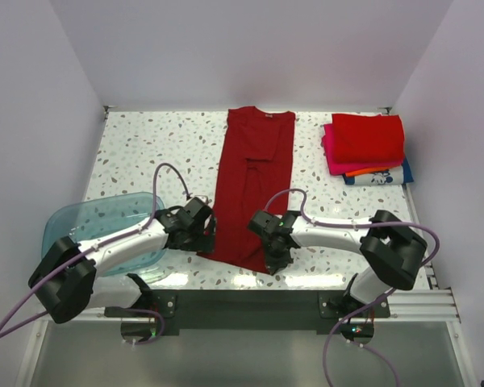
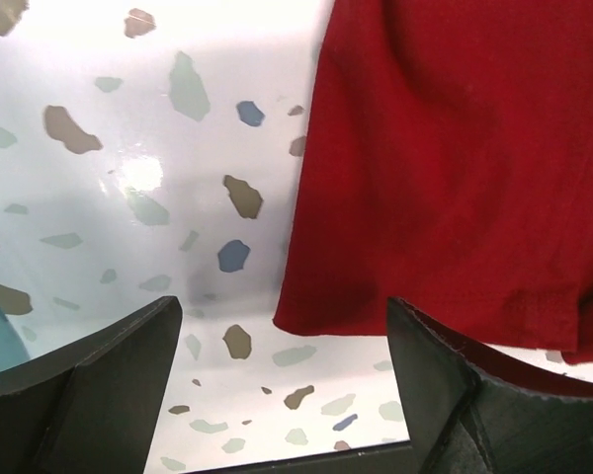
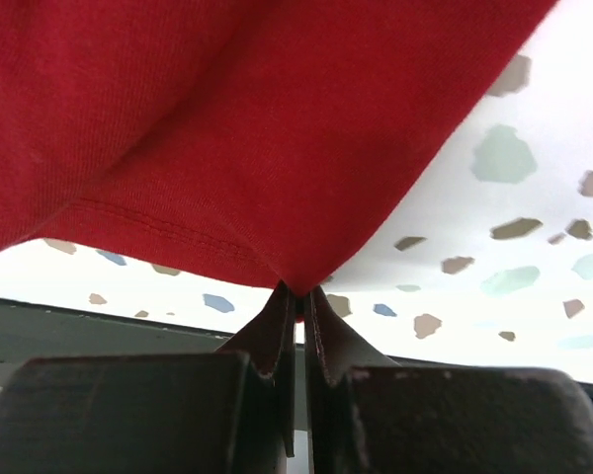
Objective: Fold and stack the t-shirts
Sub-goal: Fold the tshirt
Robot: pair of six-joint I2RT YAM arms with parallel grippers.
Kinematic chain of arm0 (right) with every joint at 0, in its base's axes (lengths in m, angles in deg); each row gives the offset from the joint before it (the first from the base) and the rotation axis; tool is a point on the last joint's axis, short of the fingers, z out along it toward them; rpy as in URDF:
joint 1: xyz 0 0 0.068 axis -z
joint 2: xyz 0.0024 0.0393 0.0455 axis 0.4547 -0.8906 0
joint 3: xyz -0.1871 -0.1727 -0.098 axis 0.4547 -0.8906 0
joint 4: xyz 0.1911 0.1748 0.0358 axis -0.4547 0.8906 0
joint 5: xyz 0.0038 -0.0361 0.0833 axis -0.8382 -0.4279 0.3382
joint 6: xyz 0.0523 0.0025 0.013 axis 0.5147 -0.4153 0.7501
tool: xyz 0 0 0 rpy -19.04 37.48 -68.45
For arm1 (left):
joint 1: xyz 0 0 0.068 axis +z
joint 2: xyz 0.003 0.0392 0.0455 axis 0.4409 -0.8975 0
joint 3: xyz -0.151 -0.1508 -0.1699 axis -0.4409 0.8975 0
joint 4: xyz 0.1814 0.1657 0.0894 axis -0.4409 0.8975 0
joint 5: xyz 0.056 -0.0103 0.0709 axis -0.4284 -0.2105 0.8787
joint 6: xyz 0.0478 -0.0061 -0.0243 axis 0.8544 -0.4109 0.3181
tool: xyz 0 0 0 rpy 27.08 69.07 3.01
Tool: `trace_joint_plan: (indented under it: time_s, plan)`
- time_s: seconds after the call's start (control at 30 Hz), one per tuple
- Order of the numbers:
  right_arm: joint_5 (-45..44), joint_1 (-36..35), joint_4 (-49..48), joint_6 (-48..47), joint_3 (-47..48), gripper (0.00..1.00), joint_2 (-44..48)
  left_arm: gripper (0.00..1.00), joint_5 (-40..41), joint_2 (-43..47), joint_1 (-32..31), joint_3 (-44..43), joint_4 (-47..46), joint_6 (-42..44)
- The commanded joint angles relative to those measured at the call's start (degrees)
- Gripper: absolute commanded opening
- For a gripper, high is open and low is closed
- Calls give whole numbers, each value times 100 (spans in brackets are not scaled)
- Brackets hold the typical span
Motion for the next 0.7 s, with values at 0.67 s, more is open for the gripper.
trace_joint_plan:
  time_s: [0.67]
  plan:
    - [-735, -1, 882, 319, -318, 0, 309, 73, -1450, 18, -186, 419, -663, 303]
